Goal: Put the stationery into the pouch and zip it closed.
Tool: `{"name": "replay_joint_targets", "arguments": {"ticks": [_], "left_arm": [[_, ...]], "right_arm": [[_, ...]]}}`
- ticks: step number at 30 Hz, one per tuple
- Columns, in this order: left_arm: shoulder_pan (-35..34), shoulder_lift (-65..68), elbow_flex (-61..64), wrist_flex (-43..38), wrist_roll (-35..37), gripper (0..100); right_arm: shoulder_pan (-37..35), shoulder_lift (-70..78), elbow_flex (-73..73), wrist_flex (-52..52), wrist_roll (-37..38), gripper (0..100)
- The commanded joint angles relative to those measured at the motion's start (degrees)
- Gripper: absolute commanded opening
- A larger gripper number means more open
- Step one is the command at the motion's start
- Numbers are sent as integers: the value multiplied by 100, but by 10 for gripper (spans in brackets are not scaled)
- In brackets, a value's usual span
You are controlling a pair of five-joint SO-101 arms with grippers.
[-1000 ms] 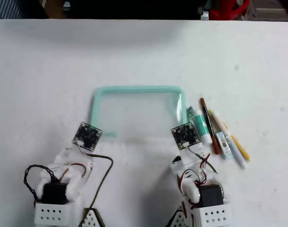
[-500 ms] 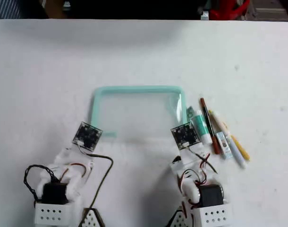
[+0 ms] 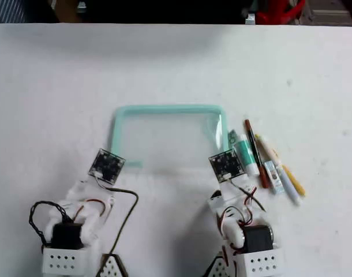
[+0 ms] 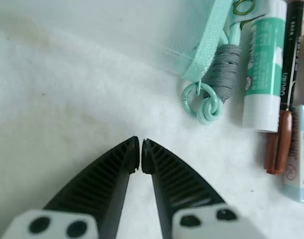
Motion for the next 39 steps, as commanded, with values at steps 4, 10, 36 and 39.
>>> {"name": "replay_joint_targets", "arguments": {"ticks": [4, 10, 36, 39], "left_arm": [[84, -31, -26, 35, -9, 25], [84, -31, -26, 35, -9, 25], [84, -31, -26, 35, -9, 25], [84, -31, -26, 35, -9, 25]], "right_arm": [[22, -31, 35, 40, -53, 22], [-84, -31, 35, 40, -53, 21], [180, -40, 35, -998, -53, 25], [330, -48, 35, -1015, -53, 25]]}}
